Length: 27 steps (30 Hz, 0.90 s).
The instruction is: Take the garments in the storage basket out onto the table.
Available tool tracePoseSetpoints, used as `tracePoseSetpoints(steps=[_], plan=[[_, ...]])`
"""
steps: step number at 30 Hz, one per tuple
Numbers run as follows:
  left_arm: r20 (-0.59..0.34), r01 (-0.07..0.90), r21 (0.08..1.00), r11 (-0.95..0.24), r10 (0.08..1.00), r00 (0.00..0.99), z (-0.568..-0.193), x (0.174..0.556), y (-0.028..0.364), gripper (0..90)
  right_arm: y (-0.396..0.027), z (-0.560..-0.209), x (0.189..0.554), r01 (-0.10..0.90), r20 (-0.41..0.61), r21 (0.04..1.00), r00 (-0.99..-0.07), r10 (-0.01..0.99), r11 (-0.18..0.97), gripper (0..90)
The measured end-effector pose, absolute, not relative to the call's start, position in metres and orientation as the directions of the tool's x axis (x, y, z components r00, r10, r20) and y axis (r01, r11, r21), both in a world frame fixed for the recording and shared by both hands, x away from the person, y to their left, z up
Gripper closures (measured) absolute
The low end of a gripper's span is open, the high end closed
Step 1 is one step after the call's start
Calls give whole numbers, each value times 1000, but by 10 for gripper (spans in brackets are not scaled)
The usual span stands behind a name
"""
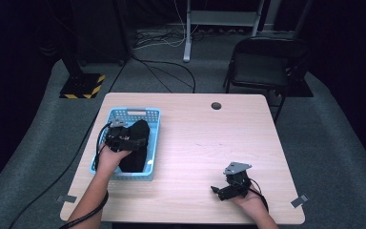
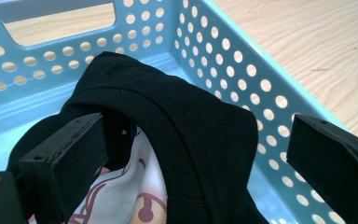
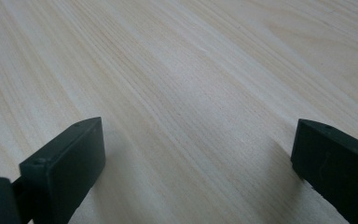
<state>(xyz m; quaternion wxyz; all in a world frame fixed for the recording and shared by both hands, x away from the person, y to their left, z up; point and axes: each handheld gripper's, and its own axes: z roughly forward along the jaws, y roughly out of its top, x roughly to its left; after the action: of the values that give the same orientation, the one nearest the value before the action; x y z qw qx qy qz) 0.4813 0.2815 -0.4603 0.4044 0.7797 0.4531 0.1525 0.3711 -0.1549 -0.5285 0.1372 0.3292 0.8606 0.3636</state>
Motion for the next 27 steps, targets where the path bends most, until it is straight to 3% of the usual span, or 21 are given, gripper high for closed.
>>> tracePoseSetpoints(steps=[27], plan=[[-145,657,692,-300,834,532,-474,493,273,52,-155,-529,371,467,4,716,-745,667,518,21]])
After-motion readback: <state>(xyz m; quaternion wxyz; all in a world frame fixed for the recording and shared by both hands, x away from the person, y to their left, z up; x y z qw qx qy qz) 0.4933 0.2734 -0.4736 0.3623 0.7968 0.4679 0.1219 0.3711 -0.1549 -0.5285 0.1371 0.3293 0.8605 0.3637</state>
